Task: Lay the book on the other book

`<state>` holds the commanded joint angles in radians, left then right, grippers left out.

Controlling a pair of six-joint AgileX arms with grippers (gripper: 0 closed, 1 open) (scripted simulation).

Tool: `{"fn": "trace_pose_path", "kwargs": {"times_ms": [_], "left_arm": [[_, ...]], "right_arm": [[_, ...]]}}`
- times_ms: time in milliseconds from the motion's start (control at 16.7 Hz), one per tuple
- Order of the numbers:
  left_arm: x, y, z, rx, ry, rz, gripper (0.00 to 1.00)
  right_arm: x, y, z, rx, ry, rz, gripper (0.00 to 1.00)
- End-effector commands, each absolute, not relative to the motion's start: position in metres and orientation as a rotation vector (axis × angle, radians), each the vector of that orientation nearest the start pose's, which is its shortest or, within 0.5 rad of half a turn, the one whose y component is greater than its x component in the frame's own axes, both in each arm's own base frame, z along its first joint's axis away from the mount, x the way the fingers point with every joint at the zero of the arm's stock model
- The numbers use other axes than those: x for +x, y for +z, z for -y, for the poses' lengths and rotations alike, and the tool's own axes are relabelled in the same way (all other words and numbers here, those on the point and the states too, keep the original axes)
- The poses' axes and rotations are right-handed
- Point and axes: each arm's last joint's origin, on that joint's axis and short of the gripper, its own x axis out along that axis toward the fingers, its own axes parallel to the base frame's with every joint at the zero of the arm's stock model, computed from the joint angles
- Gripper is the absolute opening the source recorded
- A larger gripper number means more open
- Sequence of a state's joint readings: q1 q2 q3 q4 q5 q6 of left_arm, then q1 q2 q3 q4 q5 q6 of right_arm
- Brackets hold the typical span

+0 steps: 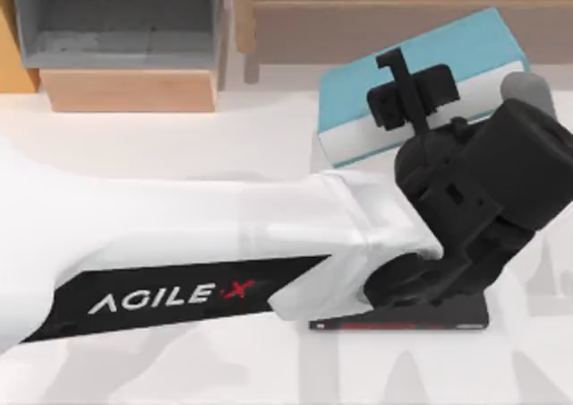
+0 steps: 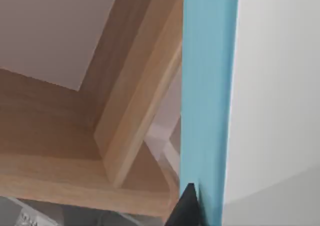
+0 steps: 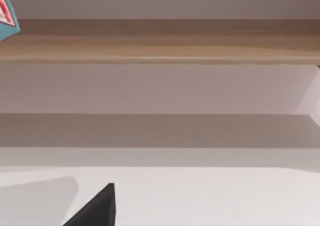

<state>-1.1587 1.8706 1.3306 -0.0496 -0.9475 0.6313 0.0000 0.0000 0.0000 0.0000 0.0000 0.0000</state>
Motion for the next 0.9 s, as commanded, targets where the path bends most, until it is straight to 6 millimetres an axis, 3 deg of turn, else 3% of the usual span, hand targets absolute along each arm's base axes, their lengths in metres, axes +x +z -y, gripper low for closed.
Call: {"fn": "trace_pose_path", "kwargs": {"times_ms": [180, 300, 900], "left_arm": [[0.153, 0.152, 0.381, 1.398, -0.391, -0.335, 0.00], [0.137, 0.123, 0.380, 1.511, -0.429, -0.370, 0.00], [0.137, 0.115, 0.379, 1.535, -0.438, -0.377, 0.00]], "right_arm": [[0.106, 0.160, 0.001, 0.000, 0.000, 0.000, 1.00], [0.106, 0.160, 0.001, 0.000, 0.000, 0.000, 1.00], [0.106, 0.160, 0.001, 0.000, 0.000, 0.000, 1.00]]}}
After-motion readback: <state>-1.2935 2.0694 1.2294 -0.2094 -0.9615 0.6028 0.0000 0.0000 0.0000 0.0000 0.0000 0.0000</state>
